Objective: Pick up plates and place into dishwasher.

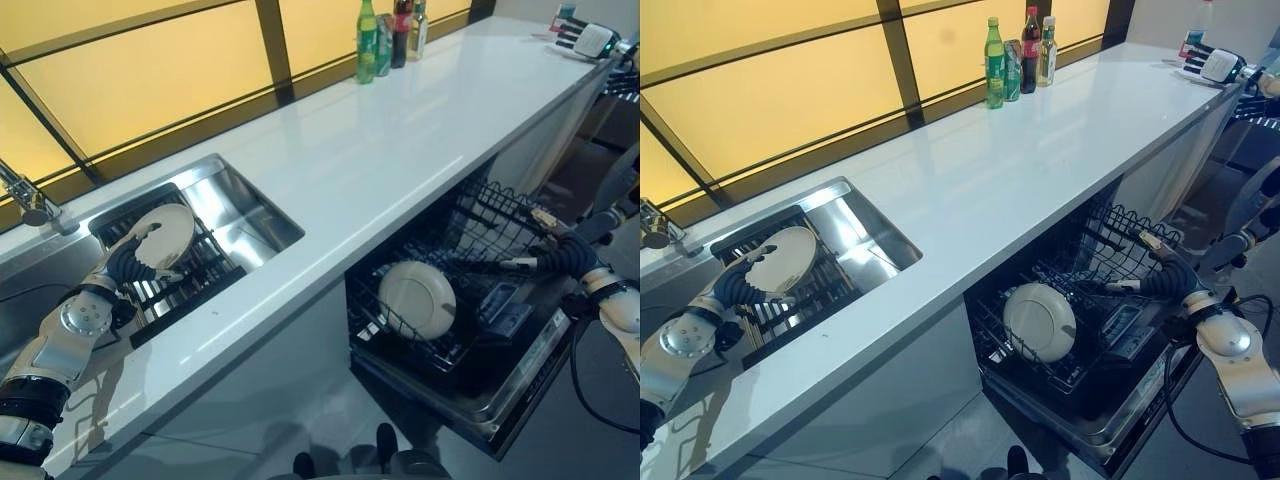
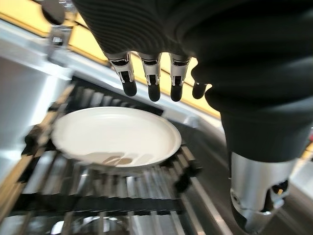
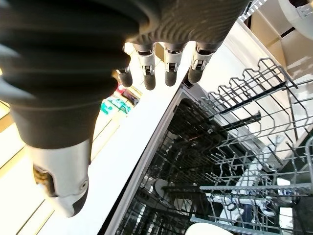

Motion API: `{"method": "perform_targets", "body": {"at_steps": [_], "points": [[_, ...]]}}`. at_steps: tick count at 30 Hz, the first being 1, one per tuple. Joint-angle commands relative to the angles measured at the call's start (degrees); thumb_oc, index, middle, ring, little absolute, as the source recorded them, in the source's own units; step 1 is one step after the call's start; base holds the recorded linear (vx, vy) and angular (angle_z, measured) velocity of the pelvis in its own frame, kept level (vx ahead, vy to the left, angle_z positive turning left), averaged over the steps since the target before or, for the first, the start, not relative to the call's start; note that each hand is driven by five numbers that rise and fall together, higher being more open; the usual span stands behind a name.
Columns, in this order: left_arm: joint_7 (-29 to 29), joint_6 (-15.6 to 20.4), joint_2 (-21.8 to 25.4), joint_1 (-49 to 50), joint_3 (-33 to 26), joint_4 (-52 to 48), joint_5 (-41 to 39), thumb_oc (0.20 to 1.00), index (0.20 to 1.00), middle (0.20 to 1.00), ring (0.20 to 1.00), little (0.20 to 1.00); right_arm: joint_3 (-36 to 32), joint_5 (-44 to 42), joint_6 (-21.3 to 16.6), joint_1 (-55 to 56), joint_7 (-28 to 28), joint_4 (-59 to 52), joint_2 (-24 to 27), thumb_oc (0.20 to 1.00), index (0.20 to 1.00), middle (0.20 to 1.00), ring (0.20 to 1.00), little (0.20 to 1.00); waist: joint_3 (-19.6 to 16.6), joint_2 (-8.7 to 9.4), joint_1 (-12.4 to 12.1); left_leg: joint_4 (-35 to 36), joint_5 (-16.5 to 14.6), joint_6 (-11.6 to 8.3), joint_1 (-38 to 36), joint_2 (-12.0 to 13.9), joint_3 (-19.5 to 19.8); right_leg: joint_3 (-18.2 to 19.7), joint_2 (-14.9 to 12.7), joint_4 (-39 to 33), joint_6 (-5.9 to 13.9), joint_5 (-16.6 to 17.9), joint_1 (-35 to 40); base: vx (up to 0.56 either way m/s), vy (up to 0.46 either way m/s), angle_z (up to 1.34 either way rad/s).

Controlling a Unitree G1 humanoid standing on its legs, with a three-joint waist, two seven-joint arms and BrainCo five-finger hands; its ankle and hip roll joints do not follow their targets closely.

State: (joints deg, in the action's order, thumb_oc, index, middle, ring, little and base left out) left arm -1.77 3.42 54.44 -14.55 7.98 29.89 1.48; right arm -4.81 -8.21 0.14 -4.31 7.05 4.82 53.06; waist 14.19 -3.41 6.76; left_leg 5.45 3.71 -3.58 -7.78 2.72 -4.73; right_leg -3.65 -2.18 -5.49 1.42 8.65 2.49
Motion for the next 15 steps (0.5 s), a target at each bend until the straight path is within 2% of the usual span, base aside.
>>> {"method": "perform_targets", "body": {"at_steps": [1,5,12,15], "points": [[-3.9,-2.6,2.0,-8.4,1.7,4.6,0.5,1.0,1.0,1.0,1.0,1.0,2.0,-1.0,-3.4,-4.6,-2.6,-1.9,3.1,1.0,1.0,1.0,1.0,1.0,0.7,3.18,0.1,-0.4,-2.3,2.67,1.5,-3.2,-0.5,0.5,-1.1,0.5,4.82,-3.0,1.2,-0.05,0.029,-0.01],[-7.4,-4.1,1.5,-14.6,3.7,10.0,-0.3,1.0,1.0,1.0,1.0,1.0,5.3,-1.4,-3.0,-9.2,-4.1,-0.1,3.7,1.0,1.0,1.0,1.0,1.0,3.3,4.03,0.5,-0.4,-1.6,2.52,3.3,-2.8,-0.7,1.0,-0.9,0.5,4.74,-2.5,-0.7,-0.11,0.029,-0.03],[-11.9,-6.2,2.2,-24.5,6.9,16.9,-5.2,1.0,1.0,1.0,1.0,1.0,9.4,-3.3,-4.4,-13.9,-7.1,3.1,5.1,1.0,1.0,1.0,1.0,1.0,7.6,5.89,1.3,-0.4,-0.5,2.2,6.9,-2.4,-1.2,1.9,-0.6,0.5,4.91,-1.3,-4.2,-0.12,0.026,-0.09],[-13.4,-5.8,2.6,-28.7,8.5,19.1,-8.1,1.0,1.0,1.0,1.0,1.0,11.2,-4.4,-4.6,-16.4,-8.5,4.2,6.3,1.0,1.0,1.0,1.0,1.0,9.2,6.59,1.5,-0.4,0.0,2.01,8.5,-2.3,-1.4,2.2,-0.6,0.5,4.99,-0.8,-5.9,-0.11,0.032,-0.02]]}}
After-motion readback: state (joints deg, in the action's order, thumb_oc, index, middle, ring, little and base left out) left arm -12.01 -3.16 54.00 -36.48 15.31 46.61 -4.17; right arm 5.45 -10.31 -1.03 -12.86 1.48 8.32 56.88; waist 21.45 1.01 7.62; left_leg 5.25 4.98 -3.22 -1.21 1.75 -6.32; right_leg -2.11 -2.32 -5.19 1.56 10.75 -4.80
